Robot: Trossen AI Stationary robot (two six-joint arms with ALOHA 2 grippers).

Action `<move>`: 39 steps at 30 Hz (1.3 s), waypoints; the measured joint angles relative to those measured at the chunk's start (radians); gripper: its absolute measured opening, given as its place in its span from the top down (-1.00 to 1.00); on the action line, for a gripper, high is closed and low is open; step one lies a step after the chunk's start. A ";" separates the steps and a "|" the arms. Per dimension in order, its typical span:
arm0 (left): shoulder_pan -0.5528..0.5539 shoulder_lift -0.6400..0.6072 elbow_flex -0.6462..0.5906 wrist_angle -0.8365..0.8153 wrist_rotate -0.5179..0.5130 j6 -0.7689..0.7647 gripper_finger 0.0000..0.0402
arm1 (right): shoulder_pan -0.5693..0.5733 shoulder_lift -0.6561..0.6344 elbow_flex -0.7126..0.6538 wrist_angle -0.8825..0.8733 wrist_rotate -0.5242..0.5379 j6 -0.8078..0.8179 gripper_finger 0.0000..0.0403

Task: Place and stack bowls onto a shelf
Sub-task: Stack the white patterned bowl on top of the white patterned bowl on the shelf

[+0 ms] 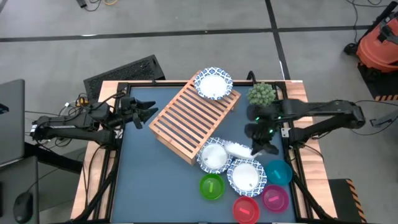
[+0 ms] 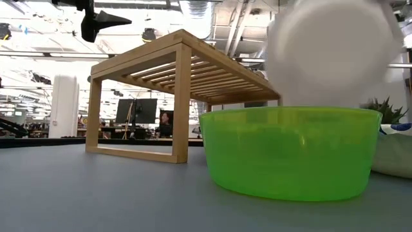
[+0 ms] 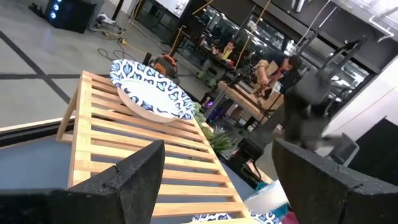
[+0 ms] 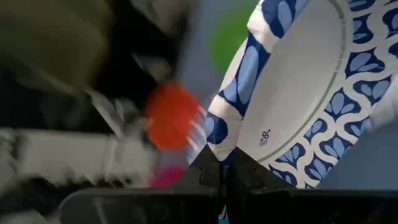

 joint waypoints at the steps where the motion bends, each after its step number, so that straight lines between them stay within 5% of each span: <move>1: 0.000 0.000 0.000 0.000 0.000 0.000 -0.40 | -0.009 -0.022 0.018 0.057 -0.016 0.029 0.89; 8: 0.000 0.000 0.000 0.001 0.000 -0.023 -0.40 | -0.106 -0.106 0.187 0.308 0.052 0.036 0.89; 14: 0.000 0.000 0.000 0.000 0.001 -0.035 -0.40 | -0.188 -0.075 0.337 0.325 0.435 -0.190 0.89; 23: 0.000 0.000 0.000 0.000 0.002 -0.024 -0.40 | -0.294 0.147 0.415 0.202 0.706 -0.472 0.89; 39: 0.000 0.000 0.000 -0.008 0.002 -0.025 -0.40 | -0.216 0.459 0.549 -0.070 1.101 -0.813 0.89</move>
